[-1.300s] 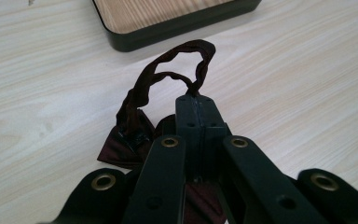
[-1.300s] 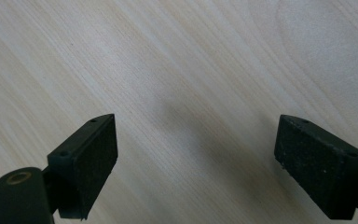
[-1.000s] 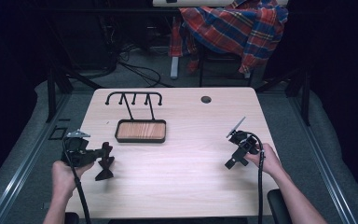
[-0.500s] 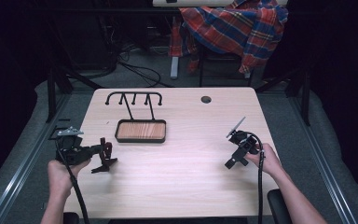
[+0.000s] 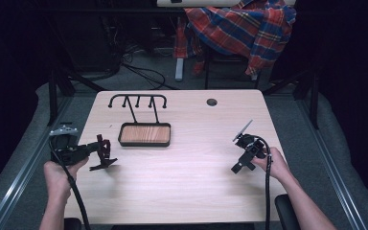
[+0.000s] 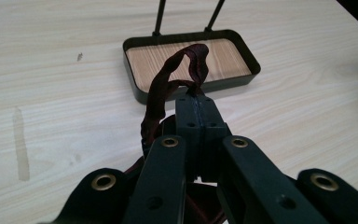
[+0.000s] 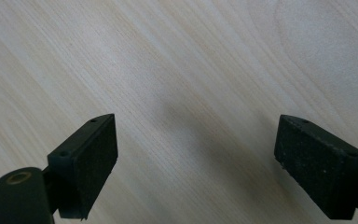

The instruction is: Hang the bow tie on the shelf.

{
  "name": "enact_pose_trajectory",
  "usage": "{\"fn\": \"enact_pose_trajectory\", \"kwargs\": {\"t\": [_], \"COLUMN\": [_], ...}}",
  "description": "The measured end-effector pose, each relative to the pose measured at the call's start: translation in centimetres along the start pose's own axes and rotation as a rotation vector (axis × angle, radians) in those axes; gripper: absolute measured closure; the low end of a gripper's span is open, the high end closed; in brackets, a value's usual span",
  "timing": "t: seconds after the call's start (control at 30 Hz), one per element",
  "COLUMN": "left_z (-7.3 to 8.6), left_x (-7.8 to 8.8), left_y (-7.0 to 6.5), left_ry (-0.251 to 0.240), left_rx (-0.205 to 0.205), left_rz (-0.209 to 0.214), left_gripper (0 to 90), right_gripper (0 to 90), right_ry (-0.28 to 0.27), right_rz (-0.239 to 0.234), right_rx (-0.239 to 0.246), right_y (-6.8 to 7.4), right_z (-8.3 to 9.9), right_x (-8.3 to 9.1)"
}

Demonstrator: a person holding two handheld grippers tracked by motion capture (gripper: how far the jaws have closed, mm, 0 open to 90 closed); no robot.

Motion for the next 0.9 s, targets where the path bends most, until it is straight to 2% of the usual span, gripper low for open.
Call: {"fn": "enact_pose_trajectory", "kwargs": {"t": [0.03, 0.07, 0.13, 0.23, 0.27, 0.33, 0.43, 0.53, 0.83, 0.87, 0.9], "left_z": [0.0, -0.2, -0.5, -0.8, -0.8, -0.9, -1.0, -1.3, -2.0, -2.1, -2.3], "left_x": [0.0, 0.1, 0.2, 0.4, 0.4, 0.5, 0.8, 1.3, 1.7, 1.7, 1.7], "left_y": [0.0, 0.1, 0.1, 0.3, 0.4, 0.6, 1.0, 1.4, 2.2, 2.2, 2.2], "left_ry": [0.000, -0.006, -0.018, -0.025, -0.027, -0.030, -0.039, -0.062, -0.082, -0.094, -0.095], "left_rx": [0.000, 0.005, 0.002, 0.000, 0.004, 0.008, 0.016, 0.030, 0.047, 0.048, 0.050], "left_rz": [0.000, 0.005, 0.003, -0.003, -0.002, -0.004, -0.005, -0.005, -0.011, -0.011, -0.010], "left_gripper": [89.9, 89.9, 89.9, 89.9, 89.9, 89.9, 89.9, 89.9, 89.9, 89.9, 89.9], "right_gripper": [13.1, 13.0, 13.1, 13.1, 13.1, 13.1, 13.0, 13.1, 13.1, 13.0, 12.9], "right_ry": [0.000, -0.064, -0.057, 0.003, 0.003, -0.017, 0.016, -0.004, 0.010, -0.049, -0.009], "right_rz": [0.000, -0.017, -0.007, 0.010, 0.014, 0.005, 0.022, 0.015, 0.012, -0.004, 0.007], "right_rx": [0.000, -0.046, -0.038, -0.010, -0.004, -0.030, -0.004, -0.007, -0.013, -0.049, -0.018], "right_y": [0.0, 0.3, 0.2, -0.2, -0.3, 0.0, -0.2, -0.2, -0.2, 0.1, -0.1], "right_z": [0.0, -0.2, -0.1, 0.2, 0.2, 0.1, 0.3, 0.3, 0.3, 0.1, 0.2], "right_x": [0.0, -0.4, -0.3, 0.1, 0.1, -0.1, 0.1, 0.1, 0.0, -0.3, 0.0]}}
Point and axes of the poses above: each handheld gripper's, and its own axes: x roughly backward along the jaws, z roughly out of its underside, y roughly to its left, the point moved 6 cm from there along -x, roughly forward along the jaws, and after that the axes turned 11 degrees about y, right-handed, at the moved point
